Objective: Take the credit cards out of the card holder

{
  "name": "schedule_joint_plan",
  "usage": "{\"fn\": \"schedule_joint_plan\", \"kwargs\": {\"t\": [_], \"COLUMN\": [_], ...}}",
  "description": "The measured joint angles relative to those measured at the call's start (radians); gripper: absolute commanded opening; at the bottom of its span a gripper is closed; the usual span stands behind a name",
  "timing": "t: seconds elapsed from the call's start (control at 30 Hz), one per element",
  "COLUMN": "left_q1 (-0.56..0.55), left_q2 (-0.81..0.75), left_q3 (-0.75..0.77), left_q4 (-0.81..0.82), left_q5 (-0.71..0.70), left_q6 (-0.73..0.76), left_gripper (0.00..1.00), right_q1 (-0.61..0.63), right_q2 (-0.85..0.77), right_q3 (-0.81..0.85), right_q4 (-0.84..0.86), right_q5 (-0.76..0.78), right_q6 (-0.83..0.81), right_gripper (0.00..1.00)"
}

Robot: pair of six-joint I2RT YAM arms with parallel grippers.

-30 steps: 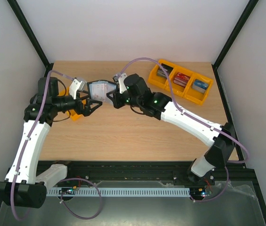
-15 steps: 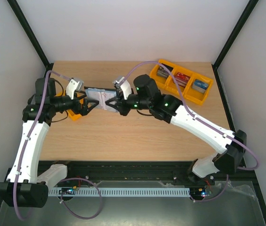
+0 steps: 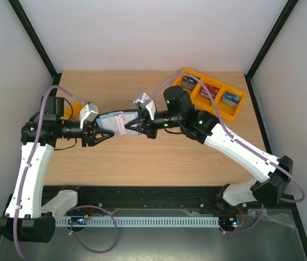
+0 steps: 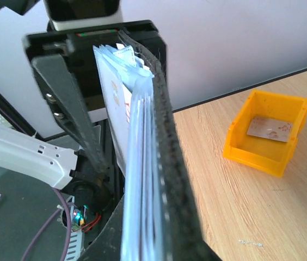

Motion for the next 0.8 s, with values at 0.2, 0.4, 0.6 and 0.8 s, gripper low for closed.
{"fn": "schedule_joint_plan", "kwargs": {"t": [0.2, 0.4, 0.6, 0.8], "left_q1": [0.000, 0.000, 0.000, 0.001], "left_q2": [-0.005, -0.005, -0.007, -0.008], "left_q3": [0.040, 0.037, 0.011, -0.034], "left_q4": [-0.128, -0.087, 0.026, 0.127], "left_q5": [0.076, 0.058, -0.008, -0.099], "left_q6": [0.156, 0.076, -0.077, -0.206], "left_gripper": [0.02, 0.02, 0.02, 0.02], "right_q1": [-0.021, -0.031, -0.060, -0.113], "right_q2": [0.000, -0.002, -0.034, -0.042], "right_q3": [-0.001, -0.008, -0.064, -0.073], "right_q4": [-0.001, 0.008, 0.046, 0.053], "right_q5": [-0.029, -0.036, 0.076, 0.323], "right_q6": [-0.010, -0.007, 0.049, 0.117], "right_gripper": [0.02, 0.08, 0.48, 0.51]}}
